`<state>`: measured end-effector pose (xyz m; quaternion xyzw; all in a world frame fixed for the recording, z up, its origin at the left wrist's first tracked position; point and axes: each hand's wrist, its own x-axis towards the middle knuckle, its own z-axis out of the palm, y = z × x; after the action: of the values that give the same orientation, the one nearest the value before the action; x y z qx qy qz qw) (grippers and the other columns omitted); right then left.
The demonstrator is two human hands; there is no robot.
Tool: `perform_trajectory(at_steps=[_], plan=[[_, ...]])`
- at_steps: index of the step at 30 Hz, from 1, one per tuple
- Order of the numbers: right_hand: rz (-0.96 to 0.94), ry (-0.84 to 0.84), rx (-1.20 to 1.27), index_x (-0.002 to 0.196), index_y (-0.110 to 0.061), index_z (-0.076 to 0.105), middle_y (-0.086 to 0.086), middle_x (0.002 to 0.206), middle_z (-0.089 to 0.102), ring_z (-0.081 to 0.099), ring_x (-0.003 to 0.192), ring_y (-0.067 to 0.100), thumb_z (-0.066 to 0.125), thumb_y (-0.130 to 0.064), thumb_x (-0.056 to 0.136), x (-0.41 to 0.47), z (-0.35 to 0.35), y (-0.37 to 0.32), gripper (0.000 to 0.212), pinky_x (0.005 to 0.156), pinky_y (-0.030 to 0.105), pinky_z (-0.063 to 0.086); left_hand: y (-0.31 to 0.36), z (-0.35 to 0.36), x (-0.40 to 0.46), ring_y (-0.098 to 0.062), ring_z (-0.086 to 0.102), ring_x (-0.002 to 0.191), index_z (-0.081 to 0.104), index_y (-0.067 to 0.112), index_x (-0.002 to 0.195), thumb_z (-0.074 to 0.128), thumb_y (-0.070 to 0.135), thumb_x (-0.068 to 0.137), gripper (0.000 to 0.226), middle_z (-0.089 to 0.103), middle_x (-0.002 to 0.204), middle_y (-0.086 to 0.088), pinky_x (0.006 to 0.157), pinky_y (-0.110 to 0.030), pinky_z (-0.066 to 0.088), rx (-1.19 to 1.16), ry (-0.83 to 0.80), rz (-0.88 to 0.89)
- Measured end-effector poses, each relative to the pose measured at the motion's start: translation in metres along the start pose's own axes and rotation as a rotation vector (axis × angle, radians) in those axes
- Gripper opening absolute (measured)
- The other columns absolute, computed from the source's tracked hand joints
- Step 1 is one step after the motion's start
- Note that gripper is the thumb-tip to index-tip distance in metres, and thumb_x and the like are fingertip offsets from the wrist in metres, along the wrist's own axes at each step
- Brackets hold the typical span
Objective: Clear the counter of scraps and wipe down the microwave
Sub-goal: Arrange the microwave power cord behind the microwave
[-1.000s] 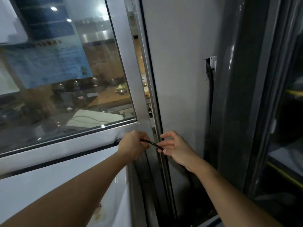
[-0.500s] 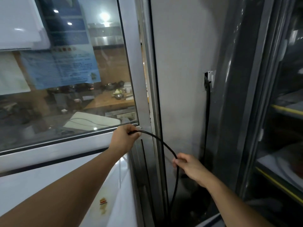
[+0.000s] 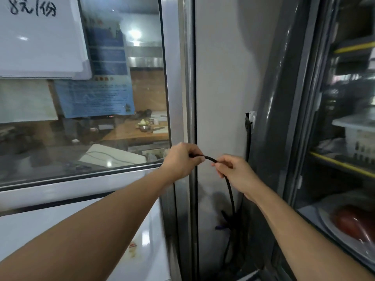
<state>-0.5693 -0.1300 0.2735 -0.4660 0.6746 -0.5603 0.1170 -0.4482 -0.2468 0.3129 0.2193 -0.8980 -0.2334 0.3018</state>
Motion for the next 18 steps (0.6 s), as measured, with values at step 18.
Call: perform_trajectory(at_steps=[18], plan=[[0.222,-0.049,-0.172,0.091,-0.013,0.051,0.008,0.077,0.061,0.060,0.069,0.016,0.046,-0.018,0.098,-0.064,-0.035,-0.033,0.010,0.055,0.025,0.044,0.005,-0.047,-0.022,-0.013,0.053,0.070,0.065,0.016,0.090,0.060,0.015,0.089,0.006,0.060,0.075,0.002,0.060,-0.018,0.042,-0.280,0.148,-0.007]])
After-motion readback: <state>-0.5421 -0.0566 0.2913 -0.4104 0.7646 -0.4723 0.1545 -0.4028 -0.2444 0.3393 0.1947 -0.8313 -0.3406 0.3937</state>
